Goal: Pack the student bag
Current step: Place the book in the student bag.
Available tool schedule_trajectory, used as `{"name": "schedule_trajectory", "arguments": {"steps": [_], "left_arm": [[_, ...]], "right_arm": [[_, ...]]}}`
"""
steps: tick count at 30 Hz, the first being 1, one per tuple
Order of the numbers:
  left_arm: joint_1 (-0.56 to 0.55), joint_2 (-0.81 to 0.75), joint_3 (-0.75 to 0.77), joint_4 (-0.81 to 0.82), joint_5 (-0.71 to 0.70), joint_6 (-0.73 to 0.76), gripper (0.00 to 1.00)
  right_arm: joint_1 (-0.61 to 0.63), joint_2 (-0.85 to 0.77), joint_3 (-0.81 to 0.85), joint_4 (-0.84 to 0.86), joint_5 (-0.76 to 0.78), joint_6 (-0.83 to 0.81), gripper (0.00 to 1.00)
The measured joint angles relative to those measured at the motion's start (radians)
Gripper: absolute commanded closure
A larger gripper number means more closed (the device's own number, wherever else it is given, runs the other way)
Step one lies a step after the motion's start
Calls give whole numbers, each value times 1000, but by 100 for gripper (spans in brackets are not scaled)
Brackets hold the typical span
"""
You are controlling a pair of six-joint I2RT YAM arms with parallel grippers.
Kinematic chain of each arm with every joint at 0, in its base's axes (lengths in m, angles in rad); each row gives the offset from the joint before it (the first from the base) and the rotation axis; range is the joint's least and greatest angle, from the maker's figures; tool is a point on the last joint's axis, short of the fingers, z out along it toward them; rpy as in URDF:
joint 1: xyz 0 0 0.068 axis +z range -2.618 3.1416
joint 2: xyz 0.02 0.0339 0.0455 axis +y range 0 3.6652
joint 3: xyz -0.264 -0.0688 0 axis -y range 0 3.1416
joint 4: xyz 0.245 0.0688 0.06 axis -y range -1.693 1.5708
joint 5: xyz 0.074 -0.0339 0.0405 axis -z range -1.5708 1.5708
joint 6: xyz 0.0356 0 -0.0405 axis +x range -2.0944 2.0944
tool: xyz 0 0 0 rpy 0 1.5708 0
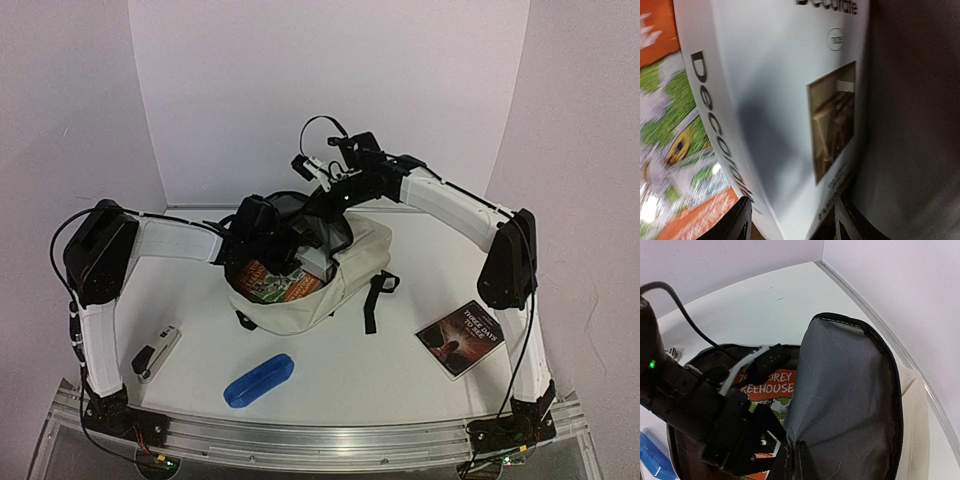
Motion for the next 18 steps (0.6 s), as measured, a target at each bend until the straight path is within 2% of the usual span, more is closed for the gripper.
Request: {"name": "schedule_trajectory", "arguments": {"steps": [3, 10, 15, 18], "left_arm": [[10, 69, 36, 47, 19, 0, 45], [50, 247, 232, 99, 68, 35, 45], [64, 256, 246, 98, 80, 67, 22], [64, 222, 222, 77, 82, 86, 17]], "right_arm": [[0, -1, -17, 10, -15, 4, 100], [0, -9, -68, 31, -38, 12, 100], [-6, -16, -78, 42, -38, 21, 91], [-16, -17, -75, 42, -42, 40, 84]]}}
